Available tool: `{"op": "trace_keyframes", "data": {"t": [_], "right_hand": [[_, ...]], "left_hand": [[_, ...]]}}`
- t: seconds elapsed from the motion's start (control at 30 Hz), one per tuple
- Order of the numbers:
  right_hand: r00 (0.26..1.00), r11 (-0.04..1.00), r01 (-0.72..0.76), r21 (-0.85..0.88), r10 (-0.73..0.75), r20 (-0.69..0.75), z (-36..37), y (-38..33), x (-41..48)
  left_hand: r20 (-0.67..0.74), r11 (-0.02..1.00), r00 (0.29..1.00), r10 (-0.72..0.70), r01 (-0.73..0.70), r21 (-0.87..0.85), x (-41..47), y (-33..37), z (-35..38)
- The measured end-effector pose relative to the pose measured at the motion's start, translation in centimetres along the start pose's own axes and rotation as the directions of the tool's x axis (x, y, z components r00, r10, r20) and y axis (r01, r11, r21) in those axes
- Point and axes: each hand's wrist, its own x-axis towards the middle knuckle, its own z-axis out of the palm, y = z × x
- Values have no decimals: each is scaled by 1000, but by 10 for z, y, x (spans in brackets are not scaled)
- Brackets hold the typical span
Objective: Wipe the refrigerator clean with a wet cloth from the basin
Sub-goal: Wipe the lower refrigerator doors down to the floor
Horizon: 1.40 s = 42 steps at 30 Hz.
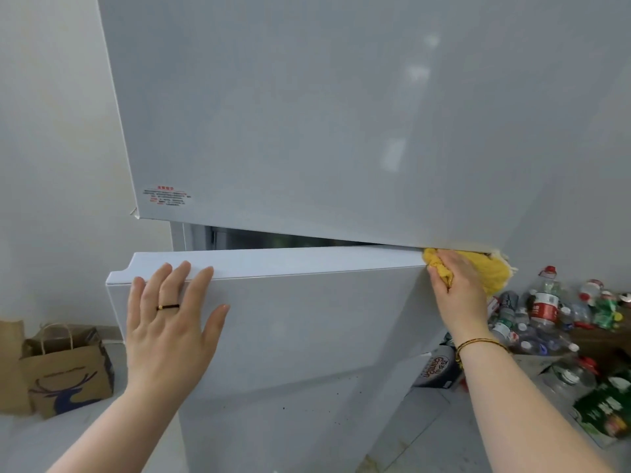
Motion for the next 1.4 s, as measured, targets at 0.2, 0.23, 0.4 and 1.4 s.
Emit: {"op": "trace_keyframes", "data": {"t": [0.2,0.23,0.4,1.4], "right_hand": [[963,992,7,127,28,-269,53,-45,-19],[957,990,67,121,-29,-288,63,-57,-24],[891,918,391,73,-357,-281,106,-103,-42],[577,599,769,-225,-801,-159,251,-164,-55]], "left_hand": [[-30,999,1000,8,-9,-52,6,-7,5],[-30,998,999,13,-15,-61,10,-9,7],[10,995,1000,22,-21,-98,25,-22,17],[438,393,816,-378,570,-722,34,-98,37]]}}
